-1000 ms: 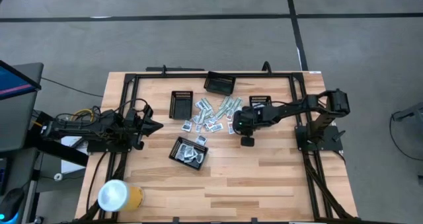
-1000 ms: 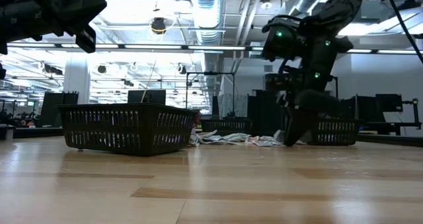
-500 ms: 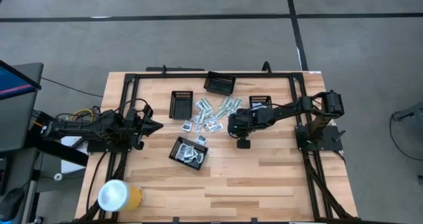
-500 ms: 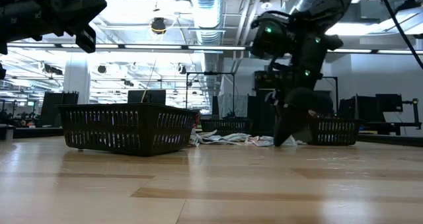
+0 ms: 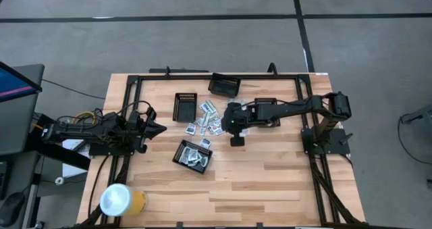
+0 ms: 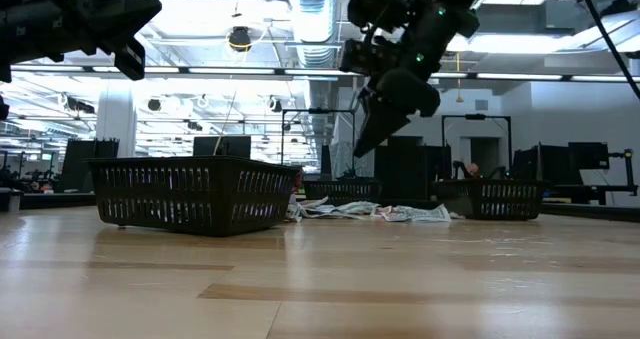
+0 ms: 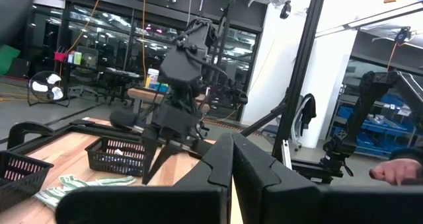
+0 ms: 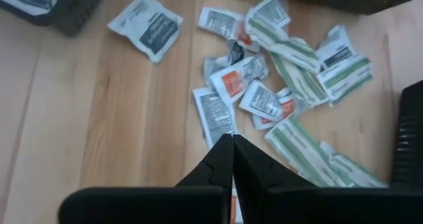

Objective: Pick & Place First Aid Supplies
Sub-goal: Put the orange ointment pack into the top black bin

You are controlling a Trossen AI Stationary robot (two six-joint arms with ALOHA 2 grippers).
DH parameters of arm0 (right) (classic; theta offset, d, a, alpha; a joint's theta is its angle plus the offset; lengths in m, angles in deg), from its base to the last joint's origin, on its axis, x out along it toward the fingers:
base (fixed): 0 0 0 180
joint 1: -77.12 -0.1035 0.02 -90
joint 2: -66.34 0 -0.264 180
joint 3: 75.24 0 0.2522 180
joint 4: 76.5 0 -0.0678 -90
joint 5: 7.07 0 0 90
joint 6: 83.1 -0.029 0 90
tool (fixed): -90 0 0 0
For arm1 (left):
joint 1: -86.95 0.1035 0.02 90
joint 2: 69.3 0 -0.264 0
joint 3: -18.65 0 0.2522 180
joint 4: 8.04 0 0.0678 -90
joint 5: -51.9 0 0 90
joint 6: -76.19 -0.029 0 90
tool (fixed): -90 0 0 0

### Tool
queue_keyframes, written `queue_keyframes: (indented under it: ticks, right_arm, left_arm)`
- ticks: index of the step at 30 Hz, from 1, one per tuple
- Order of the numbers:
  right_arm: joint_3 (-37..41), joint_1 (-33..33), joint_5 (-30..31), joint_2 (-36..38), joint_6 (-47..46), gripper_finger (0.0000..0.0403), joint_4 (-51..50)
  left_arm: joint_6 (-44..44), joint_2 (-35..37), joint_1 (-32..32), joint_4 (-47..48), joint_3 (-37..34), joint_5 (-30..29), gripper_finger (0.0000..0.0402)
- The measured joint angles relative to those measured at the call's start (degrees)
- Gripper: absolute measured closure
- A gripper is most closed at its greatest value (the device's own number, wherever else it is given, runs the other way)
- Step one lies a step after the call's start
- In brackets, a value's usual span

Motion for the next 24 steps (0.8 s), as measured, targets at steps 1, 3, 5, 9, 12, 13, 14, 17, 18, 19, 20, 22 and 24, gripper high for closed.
queue_keyframes:
  ticks: [1, 3, 5, 9, 12, 13, 14, 17, 18, 19, 20, 22, 24]
  right_arm:
    - [0.0, 0.3, 0.0, 0.0, 0.0, 0.0399, -0.2]
    - [0.0, 0.8, 0.1, 0.0, -0.5, 0.0397, -0.8]
    - [0.0, 1.3, 0.1, 0.0, -0.5, 0.0393, -1.7]
    - [0.0, 1.8, 0.3, 0.0, -0.6, 0.0370, -4.9]
    - [0.0, 1.9, 0.4, 0.0, -0.6, 0.0343, -8.1]
    - [0.0, 2.1, 0.4, 0.0, -0.6, 0.0334, -9.1]
    - [0.0, 2.1, 0.4, 0.0, -0.6, 0.0325, -9.9]
    - [0.0, 2.1, 0.2, -0.6, -0.8, 0.0299, -11.4]
    - [0.0, 2.1, 0.1, -0.8, -0.8, 0.0291, -12.4]
    - [0.1, 2.1, 0.1, -0.8, -0.8, 0.0285, -13.5]
    - [0.1, 2.1, 0.1, -0.9, -0.7, 0.0280, -13.5]
    - [0.1, 2.1, 0.1, -2.4, -0.7, 0.0273, -12.9]
    - [0.6, 2.4, 0.0, -3.1, -1.6, 0.0271, -15.3]
  left_arm:
    - [0.0, 0.0, 0.0, 0.0, 0.0, 0.0, 0.0394]
    - [0.0, 0.0, 0.0, 0.0, 0.0, 0.0, 0.0394]
    - [0.0, 0.0, -0.1, 0.0, 0.0, 0.0, 0.0394]
    - [0.0, 0.0, -0.5, 0.0, 0.0, 0.0, 0.0394]
    - [0.0, 0.0, -1.2, 0.0, 0.0, 0.0, 0.0394]
    - [0.0, 0.0, -1.5, 0.0, 0.0, 0.0, 0.0394]
    - [0.0, 0.0, -1.8, 0.0, 0.0, 0.0, 0.0394]
    - [0.0, 0.0, -2.5, 0.0, 0.0, 0.0, 0.0394]
    - [0.0, 0.0, -2.6, 0.0, 0.0, 0.0, 0.0394]
    - [0.0, 0.0, -2.7, 0.0, 0.0, 0.0, 0.0394]
    - [0.0, 0.0, -2.8, 0.0, 0.0, 0.0, 0.0394]
    - [0.0, 0.0, -2.7, 0.0, 0.0, 0.0, 0.0394]
    - [0.0, 0.0, -2.7, 0.0, 0.0, 0.0, 0.0394]
